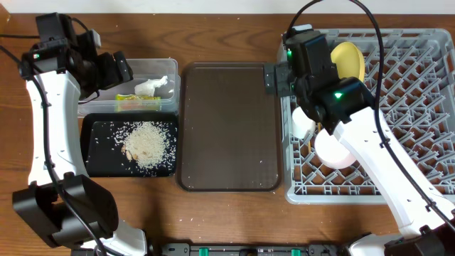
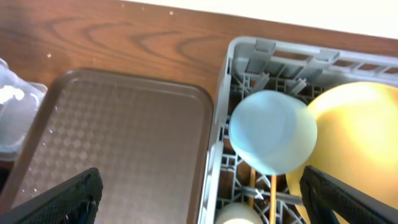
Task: Sort waste into correct bins and load items into the dishwasher rack
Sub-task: 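Lower the yellow plate upright into the rack slots behind the blue cup, then release the yellow plate and pull the right gripper down-right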
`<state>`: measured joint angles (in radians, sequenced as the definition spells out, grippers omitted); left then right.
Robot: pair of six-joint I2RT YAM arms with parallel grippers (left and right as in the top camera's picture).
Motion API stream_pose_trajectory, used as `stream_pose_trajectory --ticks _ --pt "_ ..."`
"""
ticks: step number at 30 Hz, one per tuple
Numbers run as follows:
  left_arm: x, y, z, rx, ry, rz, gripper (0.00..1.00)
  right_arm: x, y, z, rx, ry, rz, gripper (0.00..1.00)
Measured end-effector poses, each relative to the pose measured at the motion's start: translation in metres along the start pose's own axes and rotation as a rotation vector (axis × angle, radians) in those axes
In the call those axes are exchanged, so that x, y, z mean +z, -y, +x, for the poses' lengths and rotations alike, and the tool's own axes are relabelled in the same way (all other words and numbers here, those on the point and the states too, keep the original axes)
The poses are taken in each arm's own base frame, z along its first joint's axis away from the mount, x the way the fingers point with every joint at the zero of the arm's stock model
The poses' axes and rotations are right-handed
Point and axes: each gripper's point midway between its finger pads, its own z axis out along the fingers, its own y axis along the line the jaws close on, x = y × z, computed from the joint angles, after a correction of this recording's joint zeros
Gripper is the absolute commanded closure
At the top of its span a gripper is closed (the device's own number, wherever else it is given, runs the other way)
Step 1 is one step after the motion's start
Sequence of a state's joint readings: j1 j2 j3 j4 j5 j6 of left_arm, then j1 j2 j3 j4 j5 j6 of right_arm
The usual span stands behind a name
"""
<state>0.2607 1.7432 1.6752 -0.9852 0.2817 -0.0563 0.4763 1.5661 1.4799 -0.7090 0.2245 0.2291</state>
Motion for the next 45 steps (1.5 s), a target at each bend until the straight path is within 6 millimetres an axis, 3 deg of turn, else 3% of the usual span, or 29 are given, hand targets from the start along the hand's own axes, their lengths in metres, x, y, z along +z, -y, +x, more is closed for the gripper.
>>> stream_pose_trajectory --ticks 4,7,11,16,18,22,30,37,45 --pt "0.0 0.0 0.0 0.0 0.0 0.0 0.05 -0.004 0.004 0.015 -0.014 -0.058 0.014 0.01" --pt "0.0 0.0 0.0 0.0 0.0 0.0 0.05 -0.022 0.011 0.014 -0.022 -0.045 0.022 0.01" --pt "0.0 0.0 0.0 0.0 0.0 0.0 0.05 -0.071 0.028 -0.011 0.01 0.088 0.025 0.01" --pt "0.0 0.0 0.0 0.0 0.0 0.0 0.05 -0.146 0.081 -0.035 0.127 0.303 0.072 0.01" --pt "0.0 0.0 0.0 0.0 0.001 -0.001 0.05 -0.17 0.099 -0.035 0.167 0.384 0.089 0.01" --pt "0.0 0.0 0.0 0.0 0.0 -0.001 0.05 -0.19 0.118 -0.018 0.215 0.516 0.1 0.01" --pt "0.0 0.0 0.0 0.0 0.0 -0.001 0.05 -0.172 0.132 0.067 0.293 0.646 0.096 0.01" --pt "0.0 0.0 0.0 0.0 0.0 0.0 0.05 -0.13 0.144 0.134 0.426 0.749 0.085 0.01" --pt "0.0 0.0 0.0 0.0 0.0 0.0 0.05 -0.118 0.144 0.145 0.459 0.949 0.018 0.01"
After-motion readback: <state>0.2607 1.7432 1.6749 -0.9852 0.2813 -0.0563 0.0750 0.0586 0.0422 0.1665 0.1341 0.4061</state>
